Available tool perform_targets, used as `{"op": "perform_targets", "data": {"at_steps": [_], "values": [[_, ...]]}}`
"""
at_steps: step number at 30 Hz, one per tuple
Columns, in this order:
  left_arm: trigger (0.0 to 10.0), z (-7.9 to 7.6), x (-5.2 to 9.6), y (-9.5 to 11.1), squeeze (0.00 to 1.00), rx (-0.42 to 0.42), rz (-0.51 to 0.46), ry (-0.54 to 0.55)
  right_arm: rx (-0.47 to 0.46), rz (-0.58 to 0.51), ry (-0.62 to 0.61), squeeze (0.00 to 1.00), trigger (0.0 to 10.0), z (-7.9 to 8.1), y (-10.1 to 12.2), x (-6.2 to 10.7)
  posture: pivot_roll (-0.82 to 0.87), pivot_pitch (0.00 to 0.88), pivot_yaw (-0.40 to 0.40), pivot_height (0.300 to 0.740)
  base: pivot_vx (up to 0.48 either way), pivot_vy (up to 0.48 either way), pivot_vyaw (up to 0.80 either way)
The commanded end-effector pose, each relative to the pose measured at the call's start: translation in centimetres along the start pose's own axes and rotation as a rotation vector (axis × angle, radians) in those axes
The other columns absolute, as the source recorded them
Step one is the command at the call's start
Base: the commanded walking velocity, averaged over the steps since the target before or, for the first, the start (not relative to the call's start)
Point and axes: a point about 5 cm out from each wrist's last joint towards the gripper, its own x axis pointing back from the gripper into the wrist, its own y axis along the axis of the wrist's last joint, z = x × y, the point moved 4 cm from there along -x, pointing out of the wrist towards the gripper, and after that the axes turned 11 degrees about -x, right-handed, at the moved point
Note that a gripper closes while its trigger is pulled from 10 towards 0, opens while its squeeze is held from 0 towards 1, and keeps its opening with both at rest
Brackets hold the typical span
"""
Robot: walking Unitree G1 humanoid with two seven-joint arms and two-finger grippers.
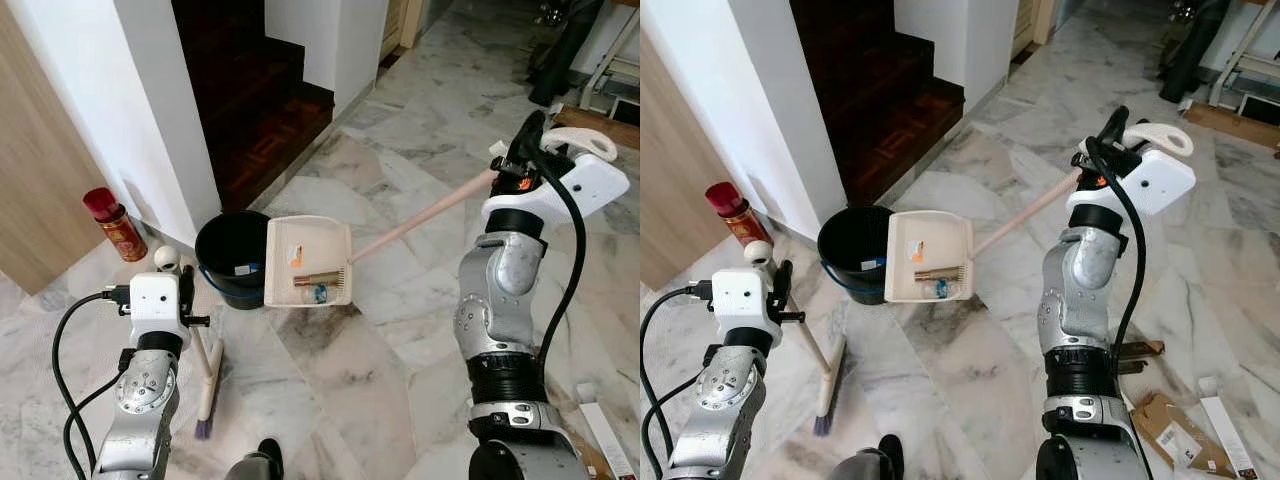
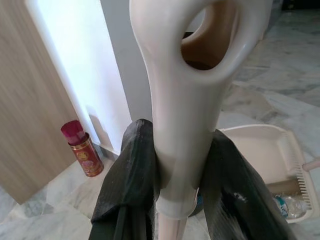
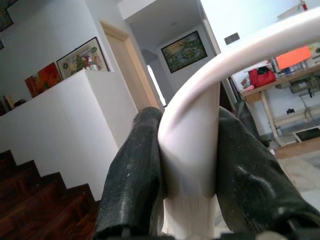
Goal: Sweep floor
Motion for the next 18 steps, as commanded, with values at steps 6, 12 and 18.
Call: {"op": "perform_targets", "data": {"at_steps": [6,12,18], "values": [[10.0,-0.2,0.1,0.6,0.0,-0.042,-0.044,-0.023,-0.046,-0.105,0.072,0.0,10.0,2.2,2.3,-0.9,0.12,0.123,-0.014,0.74,0.087,0.0,0.0],[10.0,-0.2,0.1,0.4,0.0,-0.05,-0.04,-0.018,-0.042,-0.102,0.099,0.0,10.0,2.8,2.4,-0.9,0.12,0.117,-0.015,0.74,0.298,0.0,0.21],[10.0,-0.1,0.2,0.3,0.0,-0.056,-0.038,-0.013,-0.057,-0.083,0.113,0.0,10.0,3.1,2.1,-1.0,0.13,0.113,-0.018,0.74,0.334,0.0,0.48]]}}
